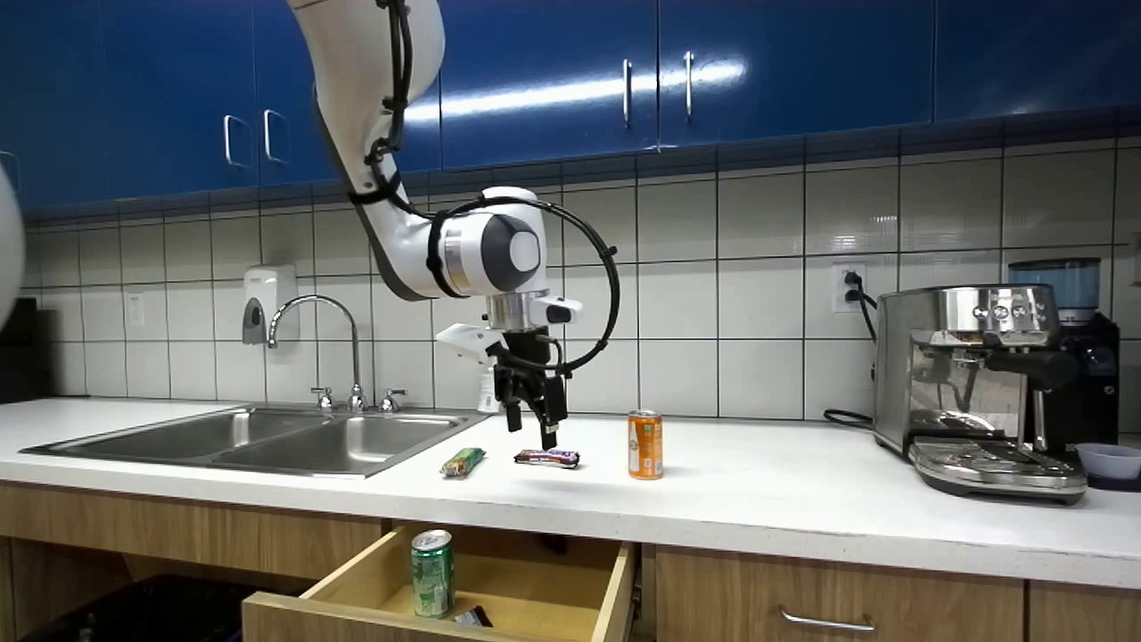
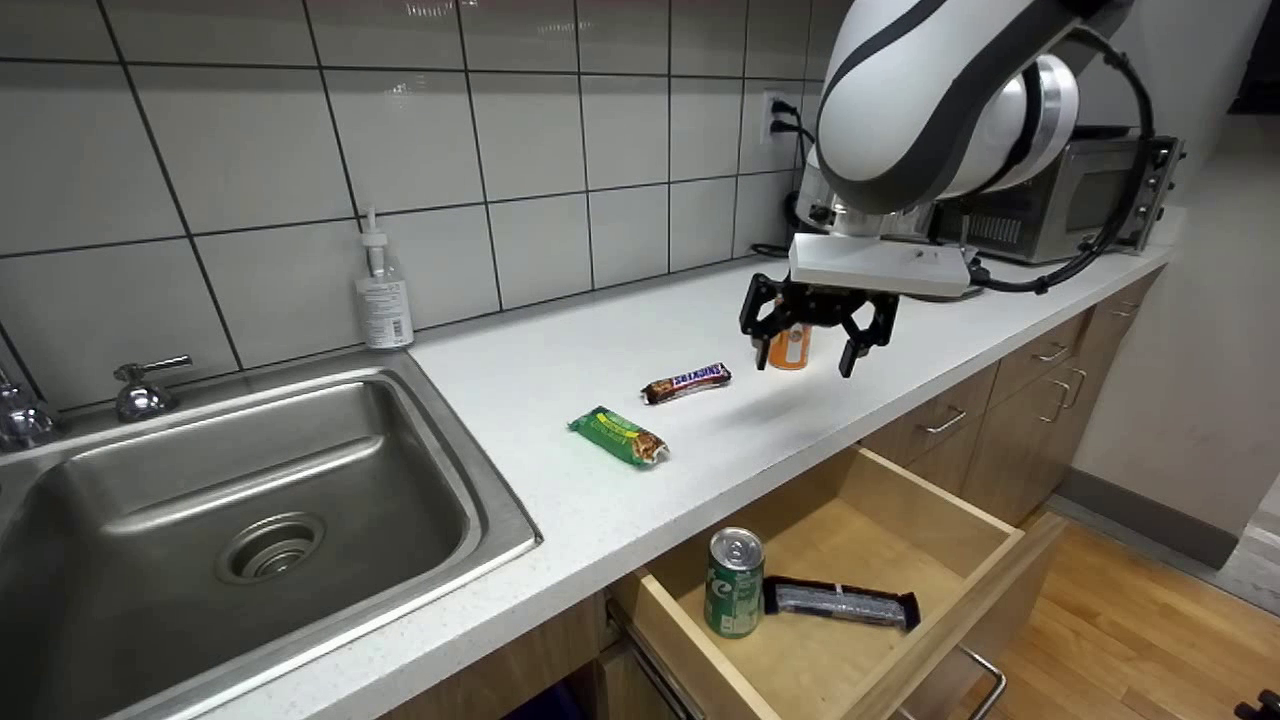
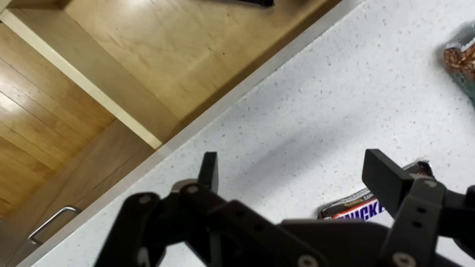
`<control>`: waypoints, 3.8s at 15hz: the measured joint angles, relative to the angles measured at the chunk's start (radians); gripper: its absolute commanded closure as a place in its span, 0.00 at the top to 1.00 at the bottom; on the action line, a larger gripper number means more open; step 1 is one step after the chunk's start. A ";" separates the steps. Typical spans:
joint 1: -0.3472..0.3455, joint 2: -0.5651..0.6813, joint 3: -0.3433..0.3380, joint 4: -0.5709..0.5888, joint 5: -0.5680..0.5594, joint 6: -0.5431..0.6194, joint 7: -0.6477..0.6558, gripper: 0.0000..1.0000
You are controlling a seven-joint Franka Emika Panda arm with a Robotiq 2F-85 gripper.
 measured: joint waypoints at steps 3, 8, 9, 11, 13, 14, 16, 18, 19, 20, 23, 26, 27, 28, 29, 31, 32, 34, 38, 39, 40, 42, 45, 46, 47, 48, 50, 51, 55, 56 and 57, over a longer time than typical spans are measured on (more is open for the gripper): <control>-0.015 0.011 -0.012 0.045 0.005 -0.026 0.028 1.00; -0.045 0.059 -0.024 0.137 0.038 -0.073 0.057 1.00; -0.051 0.073 -0.026 0.158 0.046 -0.083 0.063 1.00; -0.066 0.103 -0.027 0.202 0.065 -0.103 0.070 1.00; -0.078 0.136 -0.027 0.248 0.083 -0.119 0.073 1.00; -0.084 0.153 -0.028 0.272 0.089 -0.127 0.076 1.00; -0.094 0.190 -0.028 0.323 0.093 -0.145 0.087 1.00; -0.101 0.225 -0.029 0.372 0.093 -0.160 0.097 1.00; -0.104 0.243 -0.029 0.396 0.093 -0.167 0.102 1.00; -0.107 0.260 -0.029 0.420 0.093 -0.175 0.108 1.00; -0.112 0.307 -0.032 0.488 0.093 -0.197 0.124 1.00; -0.113 0.347 -0.043 0.545 0.093 -0.213 0.150 1.00; -0.113 0.359 -0.049 0.561 0.093 -0.220 0.164 1.00; -0.113 0.370 -0.055 0.578 0.093 -0.227 0.178 1.00; -0.113 0.381 -0.060 0.592 0.093 -0.232 0.191 1.00; -0.113 0.400 -0.070 0.619 0.089 -0.241 0.216 1.00; -0.113 0.409 -0.075 0.631 0.086 -0.243 0.228 1.00; -0.112 0.426 -0.083 0.655 0.075 -0.250 0.252 1.00; -0.108 0.453 -0.092 0.692 0.048 -0.266 0.284 1.00; -0.108 0.459 -0.093 0.699 0.040 -0.269 0.294 1.00; -0.107 0.463 -0.093 0.707 0.035 -0.272 0.302 1.00; -0.107 0.472 -0.096 0.720 0.033 -0.278 0.309 1.00; -0.109 0.478 -0.097 0.735 0.033 -0.296 0.312 1.00; -0.109 0.480 -0.097 0.740 0.033 -0.304 0.313 1.00; -0.109 0.481 -0.097 0.743 0.033 -0.310 0.313 1.00; -0.109 0.482 -0.097 0.747 0.033 -0.315 0.313 0.75; -0.109 0.483 -0.097 0.753 0.033 -0.320 0.313 0.66; -0.109 0.484 -0.097 0.754 0.033 -0.321 0.313 0.56; -0.110 0.485 -0.097 0.758 0.033 -0.325 0.313 0.38; -0.110 0.485 -0.097 0.758 0.033 -0.326 0.313 0.38; -0.109 0.485 -0.097 0.758 0.033 -0.326 0.313 0.38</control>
